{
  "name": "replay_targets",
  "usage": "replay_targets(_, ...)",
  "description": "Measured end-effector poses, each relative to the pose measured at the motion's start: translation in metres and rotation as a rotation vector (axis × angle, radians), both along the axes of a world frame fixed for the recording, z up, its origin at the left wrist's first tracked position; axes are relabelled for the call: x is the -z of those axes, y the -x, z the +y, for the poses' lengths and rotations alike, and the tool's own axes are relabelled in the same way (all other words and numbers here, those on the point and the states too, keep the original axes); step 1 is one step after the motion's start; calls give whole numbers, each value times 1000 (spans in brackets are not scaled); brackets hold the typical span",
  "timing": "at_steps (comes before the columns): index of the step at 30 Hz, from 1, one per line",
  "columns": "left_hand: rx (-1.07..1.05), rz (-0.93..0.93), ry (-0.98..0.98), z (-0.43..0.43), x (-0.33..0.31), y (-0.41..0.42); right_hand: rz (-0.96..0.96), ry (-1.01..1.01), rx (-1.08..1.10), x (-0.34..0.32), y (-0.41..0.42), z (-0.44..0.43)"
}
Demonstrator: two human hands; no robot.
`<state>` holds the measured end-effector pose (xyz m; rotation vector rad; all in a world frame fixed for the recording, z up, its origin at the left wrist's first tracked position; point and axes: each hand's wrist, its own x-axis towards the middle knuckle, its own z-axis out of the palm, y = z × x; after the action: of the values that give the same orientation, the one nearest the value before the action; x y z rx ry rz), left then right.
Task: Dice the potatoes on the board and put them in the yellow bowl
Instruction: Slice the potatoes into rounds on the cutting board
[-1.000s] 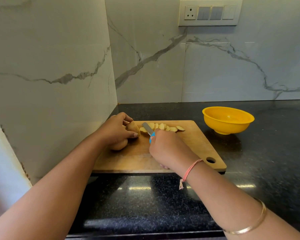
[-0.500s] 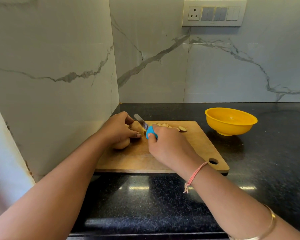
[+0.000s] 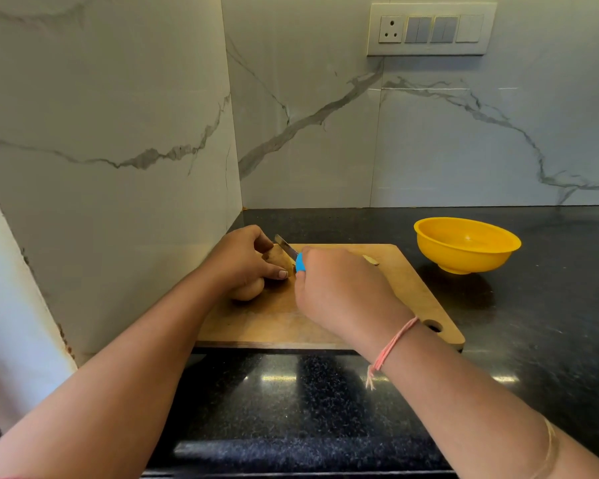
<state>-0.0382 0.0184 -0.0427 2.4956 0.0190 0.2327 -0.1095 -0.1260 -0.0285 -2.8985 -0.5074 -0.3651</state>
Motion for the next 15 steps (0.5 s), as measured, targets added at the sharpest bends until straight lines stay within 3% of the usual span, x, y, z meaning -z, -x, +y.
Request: replay_targets(15, 7, -3, 47, 1, 1, -1, 42, -27, 38, 3, -4, 4)
